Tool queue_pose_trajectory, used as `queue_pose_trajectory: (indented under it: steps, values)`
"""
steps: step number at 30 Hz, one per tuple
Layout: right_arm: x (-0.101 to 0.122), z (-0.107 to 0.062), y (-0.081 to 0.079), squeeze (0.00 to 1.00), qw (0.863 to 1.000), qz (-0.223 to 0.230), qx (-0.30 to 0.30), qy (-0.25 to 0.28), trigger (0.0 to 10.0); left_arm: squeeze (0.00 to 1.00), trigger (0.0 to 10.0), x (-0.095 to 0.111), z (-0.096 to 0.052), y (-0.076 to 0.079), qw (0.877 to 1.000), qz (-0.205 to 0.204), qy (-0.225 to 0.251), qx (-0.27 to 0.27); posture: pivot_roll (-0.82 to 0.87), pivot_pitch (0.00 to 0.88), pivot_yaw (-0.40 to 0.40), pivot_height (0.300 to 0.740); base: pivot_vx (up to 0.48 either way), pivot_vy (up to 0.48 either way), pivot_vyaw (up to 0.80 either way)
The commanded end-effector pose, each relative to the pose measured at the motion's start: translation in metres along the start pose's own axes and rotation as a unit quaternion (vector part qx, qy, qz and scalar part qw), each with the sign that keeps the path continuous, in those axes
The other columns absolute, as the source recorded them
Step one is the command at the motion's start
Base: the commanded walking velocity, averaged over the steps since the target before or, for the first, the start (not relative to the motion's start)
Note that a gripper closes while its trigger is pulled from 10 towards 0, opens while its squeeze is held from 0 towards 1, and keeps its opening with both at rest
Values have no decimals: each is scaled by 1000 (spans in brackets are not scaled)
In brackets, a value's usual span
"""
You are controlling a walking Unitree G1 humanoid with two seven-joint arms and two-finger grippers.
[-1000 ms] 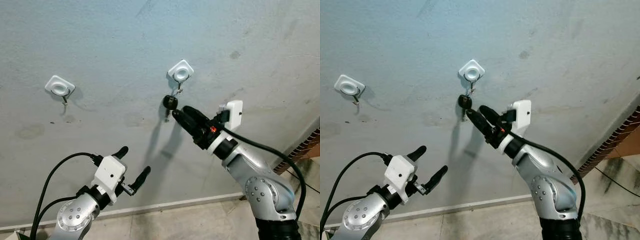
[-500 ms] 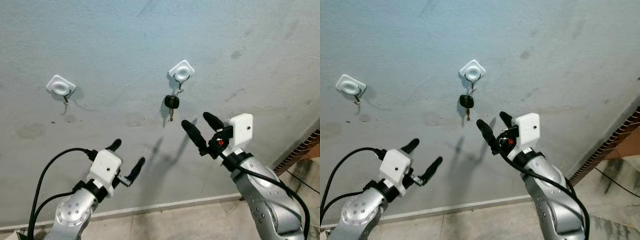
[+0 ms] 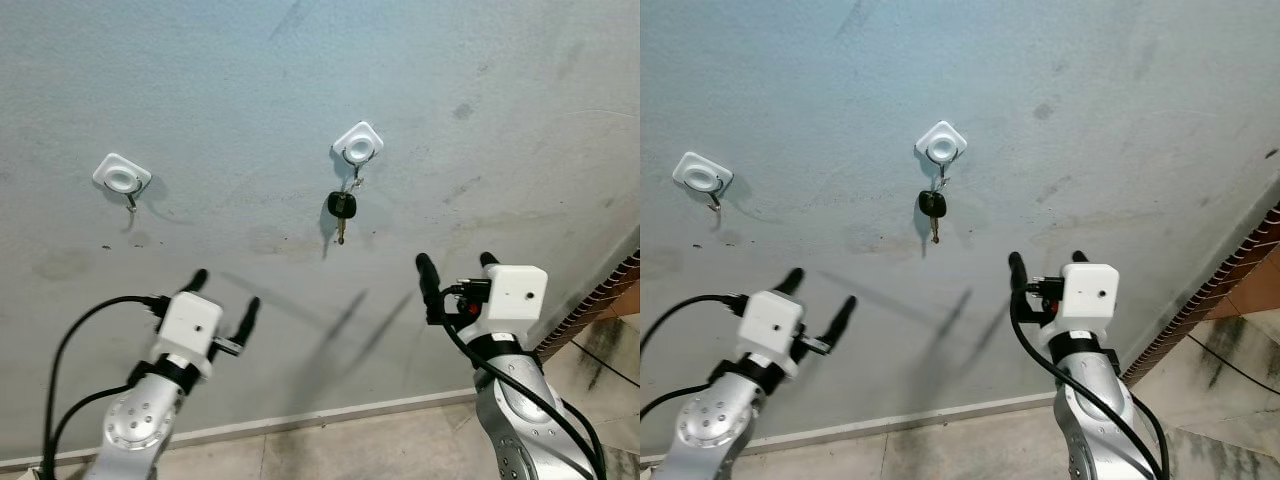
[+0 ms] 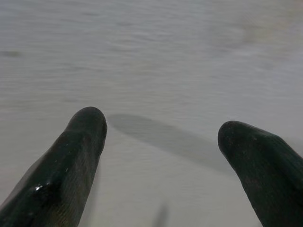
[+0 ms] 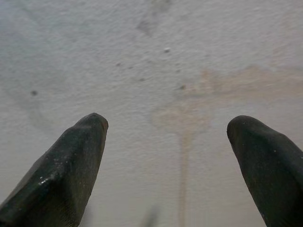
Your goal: Hang keys on a hook
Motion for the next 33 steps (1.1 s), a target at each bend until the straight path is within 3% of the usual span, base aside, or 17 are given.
queue_pose_trajectory:
  steps: [1, 4, 6, 11, 12, 13, 15, 16, 18, 24, 30, 33]
  values:
    - [4, 0, -1, 1000, 1000, -6, 8, 7, 10000, 0, 10000, -1, -2, -4, 1000, 13, -5, 15, 19, 18, 69, 740, 0, 0, 0]
    - [4, 4, -7, 1000, 999, -12, 40, 0, 10000, 0, 10000, 6, -5, -4, 998, 48, 8, 27, 24, 14, 51, 740, 0, 0, 0]
    - [12, 12, -11, 1000, 998, -23, 60, 7, 10000, 0, 10000, 20, -5, -4, 995, 82, 37, 35, 27, 13, 41, 740, 0, 0, 0]
    - [25, 27, -10, 984, 997, -22, 68, 18, 10000, 0, 10000, 34, 0, -12, 990, 109, 58, 67, 34, 8, 29, 740, 0, 0, 0]
    - [26, 29, -9, 753, 997, -23, 67, 19, 10000, 0, 10000, 33, -1, -16, 988, 113, 51, 89, 39, 6, 26, 740, 0, 0, 0]
    - [26, 30, -8, 408, 997, -21, 68, 18, 10000, 0, 10000, 32, -2, -18, 987, 114, 46, 100, 43, 8, 23, 740, 0, 0, 0]
    - [26, 31, -7, 408, 997, -18, 68, 18, 10000, 0, 10000, 31, -3, -20, 986, 115, 40, 110, 44, 8, 21, 740, 0, 0, 0]
    - [24, 31, -6, 0, 998, -13, 67, 13, 10000, 0, 10000, 27, -8, -22, 987, 104, 28, 121, 55, 9, 14, 740, 0, 0, 0]
    - [22, 31, -5, 0, 998, -10, 68, 10, 10000, 0, 10000, 24, -10, -23, 987, 98, 21, 127, 57, 9, 12, 740, 0, 0, 0]
    - [14, 28, -20, 0, 996, -6, 94, -6, 10000, 0, 10000, 18, -14, -14, 994, 24, 1, 106, 56, 15, 1, 740, 0, 0, 0]
    - [11, 28, -23, 0, 995, -1, 103, -13, 10000, 0, 10000, 10, -16, -10, 995, -10, -21, 102, 47, 21, 1, 740, 0, 0, 0]
    - [14, 31, -26, 0, 994, 1, 107, -11, 10000, 0, 10000, 9, -13, 1, 997, -50, -19, 53, 35, 27, 1, 740, 0, 0, 0]
Point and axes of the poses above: a point about 5 cm out from each wrist's last joint towards the gripper, its own z axis pointing out of the wrist towards the gripper, its own x axis along the axis of the wrist's last joint, y = z × x, the point moved 4 cm from there along z, pointing out of the wrist towards the gripper, and after that the axes turned 14 degrees about z, right-handed, at the moved point
